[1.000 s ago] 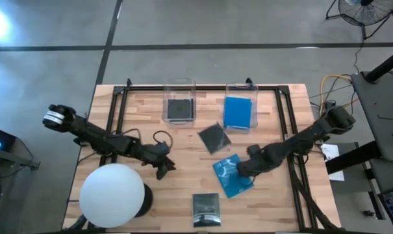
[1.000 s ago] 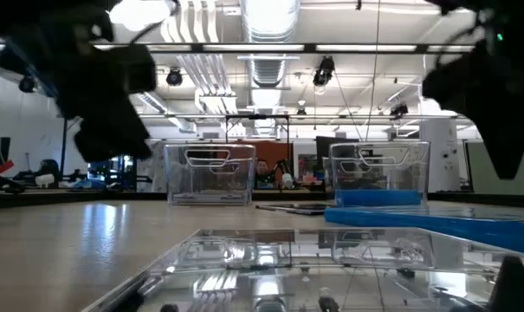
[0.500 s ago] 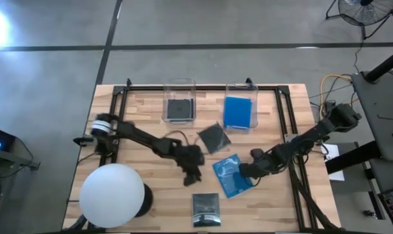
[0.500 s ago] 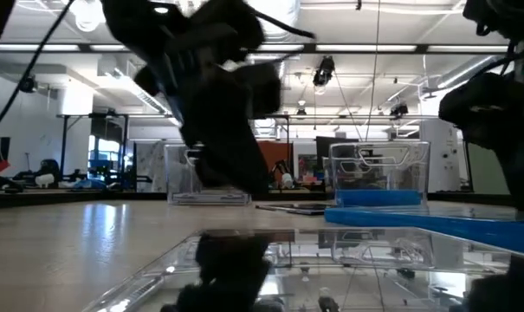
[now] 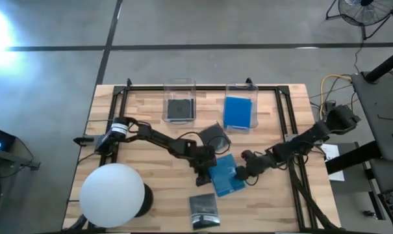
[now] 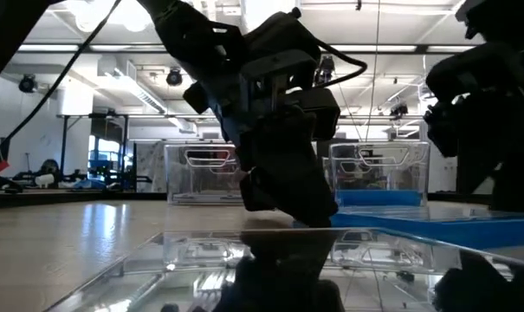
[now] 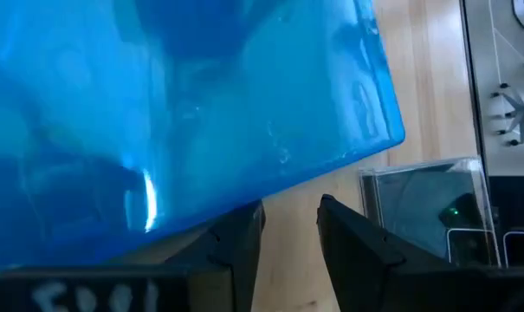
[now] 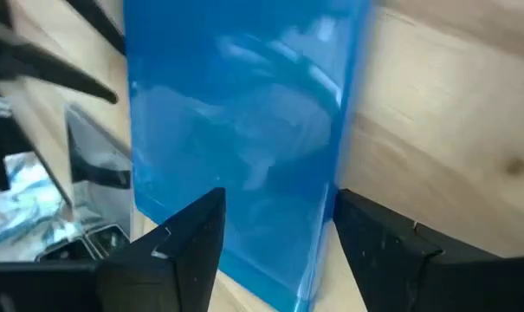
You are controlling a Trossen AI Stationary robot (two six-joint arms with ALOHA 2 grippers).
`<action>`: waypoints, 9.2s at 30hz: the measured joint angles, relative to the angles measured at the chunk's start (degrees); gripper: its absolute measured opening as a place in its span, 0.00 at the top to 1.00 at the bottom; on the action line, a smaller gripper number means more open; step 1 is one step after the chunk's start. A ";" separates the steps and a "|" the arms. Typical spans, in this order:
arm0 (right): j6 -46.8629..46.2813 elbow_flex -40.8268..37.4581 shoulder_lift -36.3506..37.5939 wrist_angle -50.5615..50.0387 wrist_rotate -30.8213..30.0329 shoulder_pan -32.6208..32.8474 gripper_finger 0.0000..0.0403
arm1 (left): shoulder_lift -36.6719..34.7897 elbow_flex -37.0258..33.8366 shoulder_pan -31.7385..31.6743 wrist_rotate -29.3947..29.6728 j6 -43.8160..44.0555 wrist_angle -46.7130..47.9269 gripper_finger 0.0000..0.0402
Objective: Pick & place jewel cases by type
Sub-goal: Stack the blue CD case into the right transparent bin, then put the black cd case into the left transparent bin
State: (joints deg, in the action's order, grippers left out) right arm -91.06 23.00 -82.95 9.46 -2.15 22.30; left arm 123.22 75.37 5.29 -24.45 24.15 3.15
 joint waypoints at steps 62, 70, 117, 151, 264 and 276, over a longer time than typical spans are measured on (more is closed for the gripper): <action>46.71 52.92 11.49 -86.55 -15.94 -51.11 0.35 | -62.53 -43.68 -4.81 29.61 14.07 5.74 0.74; 24.16 41.87 12.60 -72.78 7.82 -17.95 0.39 | -57.04 -43.97 -2.84 7.15 12.49 -2.20 0.74; -9.01 41.91 -17.62 -38.21 -16.03 2.65 0.42 | -41.79 -34.24 2.02 19.49 -10.94 3.11 0.74; -11.98 39.65 -19.55 -34.34 -16.78 1.99 0.42 | -34.93 -38.57 0.83 35.76 8.55 -5.63 0.74; 1.08 45.51 -33.07 -20.74 -15.27 -0.67 0.43 | -25.18 -40.92 15.16 33.29 20.52 -8.56 0.74; 2.75 38.96 -25.88 -8.70 -23.15 -0.98 0.44 | -25.09 -41.00 15.32 32.51 20.62 -9.24 0.74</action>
State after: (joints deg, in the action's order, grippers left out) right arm -88.31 61.96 -108.83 0.75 -25.30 21.32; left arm 98.13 34.37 20.61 8.05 44.77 -6.09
